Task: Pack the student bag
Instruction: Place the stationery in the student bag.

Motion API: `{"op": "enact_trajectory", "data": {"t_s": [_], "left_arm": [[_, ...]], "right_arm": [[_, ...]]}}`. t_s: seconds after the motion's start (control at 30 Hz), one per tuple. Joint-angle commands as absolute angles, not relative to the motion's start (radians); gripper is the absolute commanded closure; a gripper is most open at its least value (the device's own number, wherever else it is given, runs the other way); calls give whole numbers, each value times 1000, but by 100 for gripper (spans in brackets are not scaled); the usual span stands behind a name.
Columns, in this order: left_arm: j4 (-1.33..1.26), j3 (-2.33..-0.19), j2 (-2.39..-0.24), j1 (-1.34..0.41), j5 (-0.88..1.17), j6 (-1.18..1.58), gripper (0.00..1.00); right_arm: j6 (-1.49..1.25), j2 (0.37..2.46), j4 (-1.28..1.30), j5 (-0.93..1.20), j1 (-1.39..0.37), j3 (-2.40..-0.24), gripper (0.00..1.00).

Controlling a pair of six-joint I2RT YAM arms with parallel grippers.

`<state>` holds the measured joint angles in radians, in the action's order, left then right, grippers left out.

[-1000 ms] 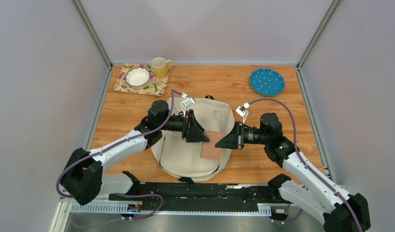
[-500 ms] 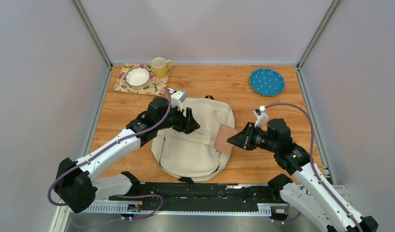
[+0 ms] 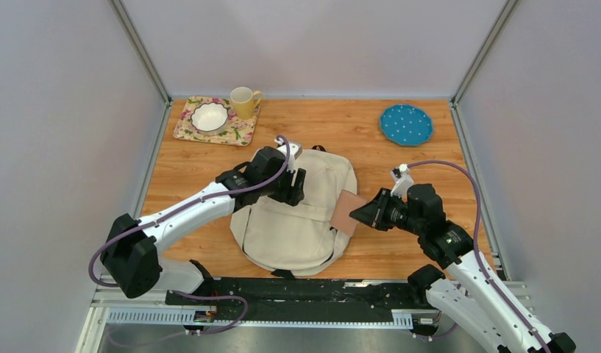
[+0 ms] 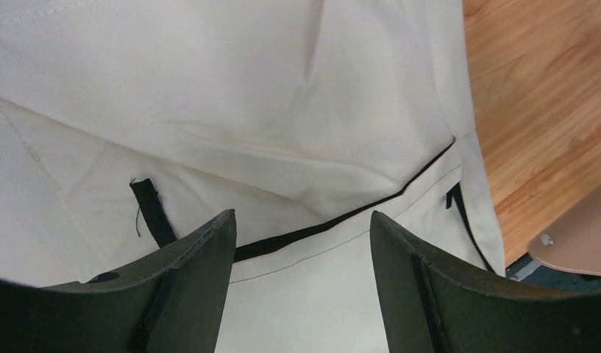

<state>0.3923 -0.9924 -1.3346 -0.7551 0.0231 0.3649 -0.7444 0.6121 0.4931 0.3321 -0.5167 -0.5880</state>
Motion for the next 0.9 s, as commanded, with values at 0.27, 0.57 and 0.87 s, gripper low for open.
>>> {"op": "enact_trajectory", "data": {"t_s": [0.27,0.57,0.87], "left_arm": [[474,-1149,-1422,-752,-78,-18,24],[506,-1100,-1453,-752,-69,-270,24],[486,-1017,-1390,-752,66,-325,24]], "right_arm": [[-755,587,468,327,-519,-578,100],[-753,589,468,337,-520,-569,100],[-752,595,463,344,-520,-563,100]]}}
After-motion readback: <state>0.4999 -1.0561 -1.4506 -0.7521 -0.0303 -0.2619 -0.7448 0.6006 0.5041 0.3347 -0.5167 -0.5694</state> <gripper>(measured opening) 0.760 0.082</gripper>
